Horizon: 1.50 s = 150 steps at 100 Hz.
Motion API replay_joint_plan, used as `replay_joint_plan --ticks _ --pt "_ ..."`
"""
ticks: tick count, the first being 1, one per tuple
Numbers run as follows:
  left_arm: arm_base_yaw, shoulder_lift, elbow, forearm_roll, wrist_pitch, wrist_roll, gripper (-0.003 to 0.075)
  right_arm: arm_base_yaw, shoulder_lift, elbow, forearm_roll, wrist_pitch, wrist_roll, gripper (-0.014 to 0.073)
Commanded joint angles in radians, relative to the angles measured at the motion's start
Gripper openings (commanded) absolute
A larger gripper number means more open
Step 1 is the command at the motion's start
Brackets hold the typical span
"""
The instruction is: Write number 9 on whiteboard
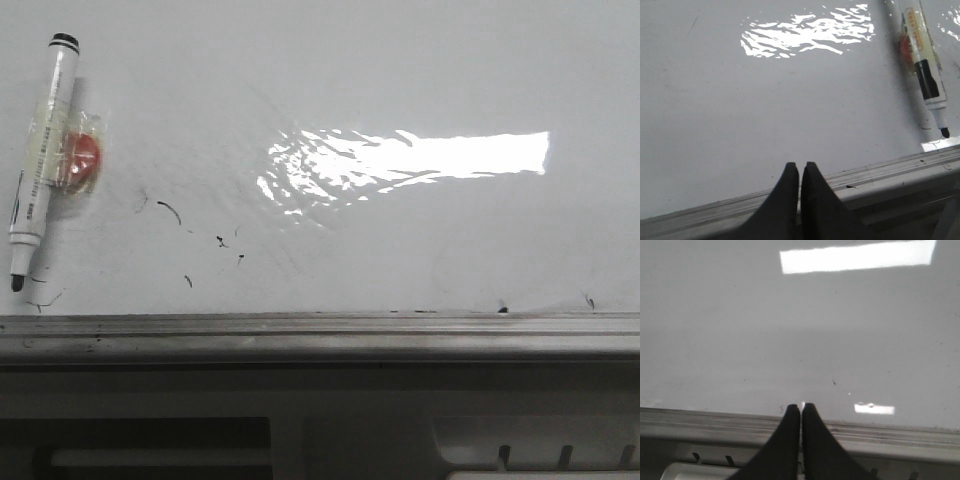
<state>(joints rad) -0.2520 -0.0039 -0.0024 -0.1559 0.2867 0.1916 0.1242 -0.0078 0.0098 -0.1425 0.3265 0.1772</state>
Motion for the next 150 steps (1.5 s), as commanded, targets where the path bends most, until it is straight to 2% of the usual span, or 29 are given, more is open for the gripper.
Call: replay_joint_plan --ticks 1,77,92,101,106,116,132,137,150 --pt "0.001 -0.031 0.03 -0.009 -0.071 -0.011 -0.0018 -0.006 -0.023 0.027 -0.021 -0.028 -0.002 -0.0048" --pt "0.001 -0.031 0.03 -0.009 -0.071 -0.011 -0.0018 -0.006 -0.023 0.027 -0.021 -0.028 -0.002 -0.0048" --pt "0.001 -0.031 0.03 -0.013 -0.105 -0.011 -0.0018 -0.006 -0.023 0.027 -0.021 -0.044 -0.002 -0.0048" --pt "0.001 -0.031 0.03 -0.103 -0.129 -0.011 -0.0018 -0.006 -0.023 0.027 -0.028 -0.079 -0.002 -0.0048" --pt "0.001 -0.031 0.03 -0.211 -0.161 -0.011 -0.0018 -0.006 -0.023 0.027 -0.028 -0.128 -0.002 -0.0048" --pt "0.001 -0.031 0.03 -0.565 -0.215 -0.011 -0.0018 -0.006 -0.023 0.027 -0.028 -0.282 -0.002 -0.0048" --pt "0.001 -0.031 0.03 -0.997 -0.257 -0.011 -0.0018 -0.006 -0.023 0.027 0.006 -0.593 0.032 -0.0048" --pt "0.001 -0.031 0.03 -1.064 -0.257 -0.011 -0.0018 -0.006 -0.023 0.027 0.03 -0.668 0.063 -0.0048" --pt "0.001 -0.031 0.03 -1.102 -0.263 -0.011 -0.0018 -0.006 -0.023 0.027 0.092 -0.852 0.067 -0.0048"
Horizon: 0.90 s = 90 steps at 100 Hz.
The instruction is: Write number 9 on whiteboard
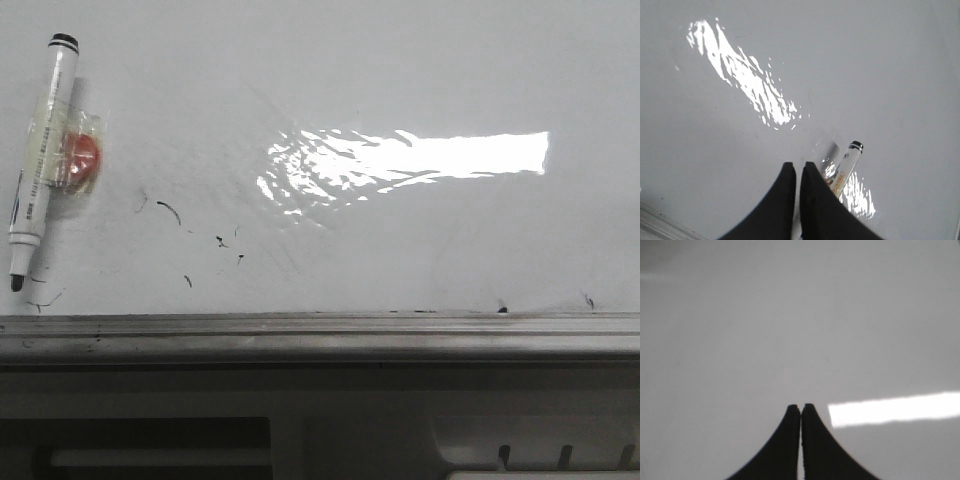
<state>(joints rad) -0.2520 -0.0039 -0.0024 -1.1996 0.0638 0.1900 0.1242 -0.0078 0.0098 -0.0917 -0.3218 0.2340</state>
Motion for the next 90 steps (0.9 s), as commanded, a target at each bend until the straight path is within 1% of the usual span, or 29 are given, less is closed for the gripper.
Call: replay_joint_plan --ticks 1,6,18,24,31,34,39,44,47,52,57,59,64,73,78,82,85,89,90 --pt "0.001 -0.031 0.03 -0.058 -0.038 -0.009 -0.0018 -0.006 -0.023 0.027 0.048 -0.212 0.01 -0.0048" --pt "0.001 -0.031 0.03 -0.058 -0.03 -0.009 -0.0018 -0.006 -0.023 0.027 0.05 -0.247 0.01 -0.0048" --pt "0.001 -0.031 0.027 -0.061 -0.018 -0.009 -0.0019 -0.006 -0.023 0.027 0.05 -0.24 0.023 -0.0048" --pt "0.001 -0.031 0.027 -0.061 -0.018 -0.009 -0.0019 -0.006 -0.023 0.024 0.058 -0.244 0.065 -0.0047" --pt "0.001 -0.029 0.021 -0.061 -0.004 -0.002 -0.0019 -0.006 -0.023 -0.001 0.188 -0.155 0.102 -0.0047" --pt "0.001 -0.027 0.016 -0.054 0.004 0.003 -0.0019 -0.006 -0.023 -0.021 0.281 -0.075 0.106 -0.0046" --pt "0.001 -0.016 0.0 -0.028 0.022 0.005 -0.0019 -0.006 -0.023 -0.066 0.394 0.033 0.102 -0.0046" --pt "0.001 0.006 -0.024 0.021 0.038 0.005 -0.0019 -0.006 -0.015 -0.099 0.437 0.102 0.094 -0.0046" --pt "0.001 0.023 -0.048 0.056 0.049 0.005 -0.0019 -0.006 -0.008 -0.122 0.435 0.15 0.092 -0.0046" --pt "0.001 0.063 -0.088 0.12 0.077 0.005 -0.0019 -0.006 0.009 -0.174 0.426 0.271 0.064 -0.0045" --pt "0.001 0.118 -0.137 0.184 0.123 0.005 -0.0018 -0.006 0.039 -0.231 0.4 0.432 0.027 -0.0045" --pt "0.001 0.146 -0.16 0.213 0.148 0.005 -0.0018 -0.006 0.056 -0.257 0.385 0.472 0.017 -0.0045" --pt "0.001 0.218 -0.22 0.284 0.216 0.005 -0.0018 -0.006 0.099 -0.314 0.329 0.609 0.008 -0.0045" --pt "0.001 0.364 -0.337 0.437 0.345 0.005 -0.0009 -0.006 0.178 -0.415 0.202 0.767 0.008 -0.0045" --pt "0.001 0.441 -0.398 0.521 0.407 0.005 0.002 -0.006 0.227 -0.48 0.143 0.84 0.008 -0.0045" --pt "0.001 0.491 -0.439 0.577 0.447 0.005 0.0056 -0.006 0.253 -0.517 0.109 0.869 0.006 -0.0045" --pt "0.001 0.53 -0.468 0.624 0.474 0.006 0.0102 -0.006 0.271 -0.55 0.086 0.886 0.006 -0.0045" --pt "0.001 0.582 -0.506 0.653 0.508 0.006 0.0155 -0.006 0.293 -0.578 0.076 0.897 0.006 -0.0045" --pt "0.001 0.59 -0.516 0.661 0.512 0.006 0.0179 -0.006 0.296 -0.588 0.074 0.897 0.006 -0.0045"
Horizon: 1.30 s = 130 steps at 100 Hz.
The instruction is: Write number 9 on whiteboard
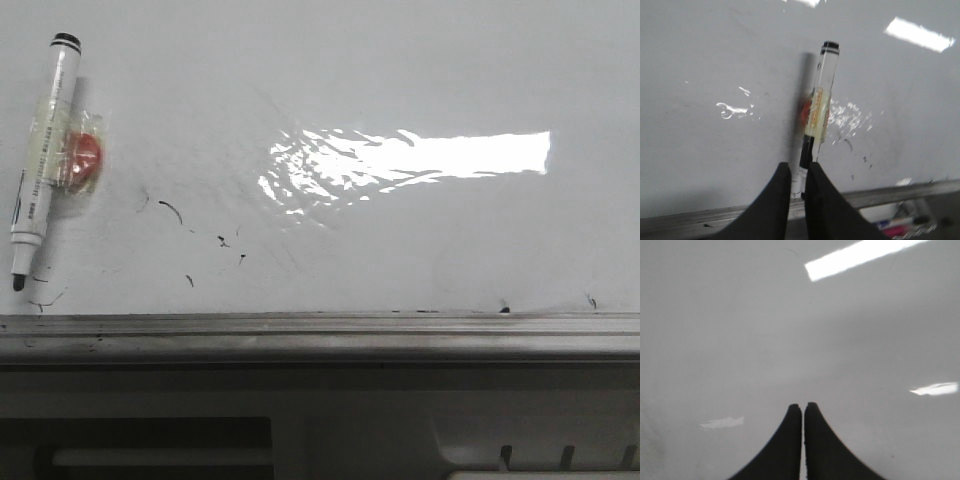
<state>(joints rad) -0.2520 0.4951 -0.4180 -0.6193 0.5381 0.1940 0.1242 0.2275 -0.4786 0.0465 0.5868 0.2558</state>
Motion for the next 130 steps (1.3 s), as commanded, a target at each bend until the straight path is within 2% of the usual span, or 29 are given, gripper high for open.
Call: replay_joint_plan --ticks 1,7,13,21,32,38,55,86,99,111,118,125,130 --pt "0.001 0.107 -0.105 0.083 0.046 0.002 0.019 -0.006 0.067 -0.104 -0.064 -0.009 -0.016 -0.0044" --pt "0.001 0.163 -0.139 0.065 0.071 0.041 0.0287 -0.006 0.085 -0.138 -0.064 0.004 -0.016 -0.0037" --pt "0.001 0.218 -0.154 0.013 0.091 0.119 0.0353 -0.006 0.095 -0.156 -0.058 0.012 -0.016 0.0016" --pt "0.001 0.258 -0.154 -0.067 0.087 0.194 0.0369 -0.006 0.099 -0.158 -0.047 0.022 -0.016 0.0159" --pt "0.001 0.319 -0.154 -0.146 0.061 0.246 0.0369 -0.006 0.099 -0.158 -0.041 0.046 -0.016 0.0426" --pt "0.001 0.342 -0.154 -0.176 0.049 0.276 0.0369 -0.006 0.099 -0.158 -0.041 0.05 -0.016 0.0477" --pt "-0.009 0.394 -0.154 -0.32 0.055 0.422 0.0369 -0.006 0.099 -0.153 -0.047 0.046 -0.016 0.0435" --pt "-0.077 0.49 -0.154 -0.329 -0.108 0.425 0.0367 -0.006 0.099 -0.153 -0.047 0.042 -0.016 0.0424" --pt "-0.092 0.538 -0.154 -0.329 -0.121 0.425 0.0363 -0.006 0.099 -0.153 -0.047 0.041 -0.016 0.0424" --pt "-0.092 0.57 -0.154 -0.329 -0.108 0.425 0.0272 -0.006 0.099 -0.153 -0.047 0.039 -0.016 0.0424" --pt "-0.092 0.576 -0.154 -0.337 -0.096 0.425 0.0152 -0.006 0.099 -0.153 -0.041 0.037 -0.016 0.0424" --pt "-0.092 0.574 -0.155 -0.361 -0.067 0.441 -0.0013 -0.006 0.099 -0.153 -0.03 0.025 -0.022 0.0424" --pt "-0.092 0.574 -0.155 -0.401 -0.028 0.513 -0.0017 -0.006 0.099 -0.153 0.01 0.0 -0.051 0.0424"
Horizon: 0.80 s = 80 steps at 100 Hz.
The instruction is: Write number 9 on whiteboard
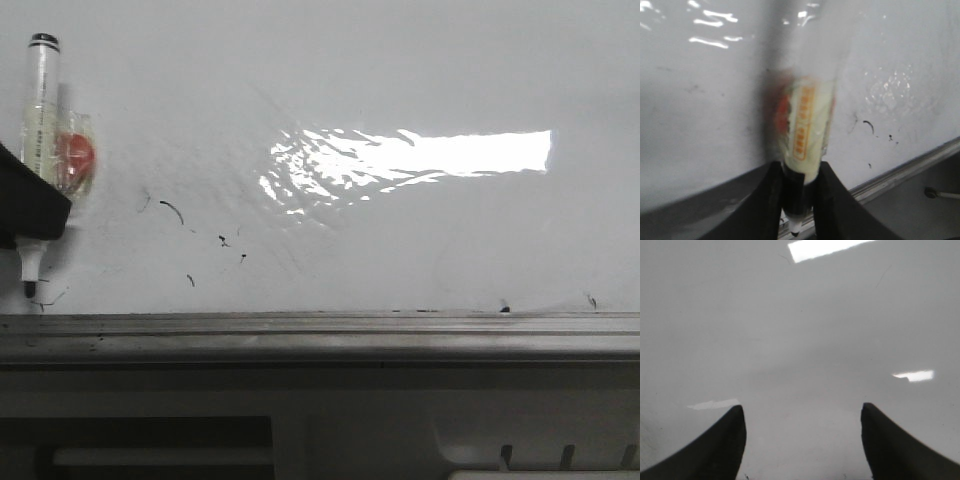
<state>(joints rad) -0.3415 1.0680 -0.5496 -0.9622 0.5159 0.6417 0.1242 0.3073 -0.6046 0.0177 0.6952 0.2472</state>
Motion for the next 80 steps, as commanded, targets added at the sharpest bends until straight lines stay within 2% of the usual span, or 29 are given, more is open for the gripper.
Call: replay_joint_plan --ticks 1,8,18,23,28,36,48,59,70,80 --pt "-0.002 -0.001 -0.024 -0.074 0.003 0.095 -0.0018 -0.004 0.02 -0.027 0.049 -0.114 -0.051 0.0424" --pt "-0.002 -0.001 -0.024 -0.143 0.109 0.275 -0.0018 -0.003 0.023 -0.027 0.199 -0.164 -0.197 0.0424" --pt "-0.002 -0.001 -0.015 -0.261 0.282 0.535 -0.0018 -0.003 0.048 -0.027 0.544 -0.171 -0.515 0.0424" --pt "-0.002 -0.001 -0.013 -0.332 0.351 0.666 -0.0018 -0.003 0.081 -0.027 0.759 -0.111 -0.731 0.0424" --pt "-0.002 -0.001 -0.013 -0.401 0.415 0.786 -0.0018 -0.003 0.119 -0.027 0.921 -0.028 -0.909 0.0424" --pt "-0.002 -0.001 -0.013 -0.494 0.493 0.938 -0.0018 -0.003 0.197 -0.027 1.12 0.121 -1.164 0.0424" --pt "-0.002 -0.001 -0.013 -0.515 0.537 1.033 -0.0018 -0.003 0.296 -0.027 1.284 0.204 -1.374 0.0424" --pt "-0.002 -0.001 -0.013 -0.505 0.547 1.045 -0.0018 0.014 0.373 -0.027 1.396 0.216 -1.541 0.0424" --pt "-0.002 -0.001 -0.013 -0.505 0.547 1.047 -0.0018 0.085 0.437 -0.037 1.41 0.206 -1.595 0.0424" --pt "-0.002 -0.001 -0.013 -0.505 0.548 1.047 -0.0018 0.204 0.504 -0.058 1.41 0.137 -1.634 0.0424"
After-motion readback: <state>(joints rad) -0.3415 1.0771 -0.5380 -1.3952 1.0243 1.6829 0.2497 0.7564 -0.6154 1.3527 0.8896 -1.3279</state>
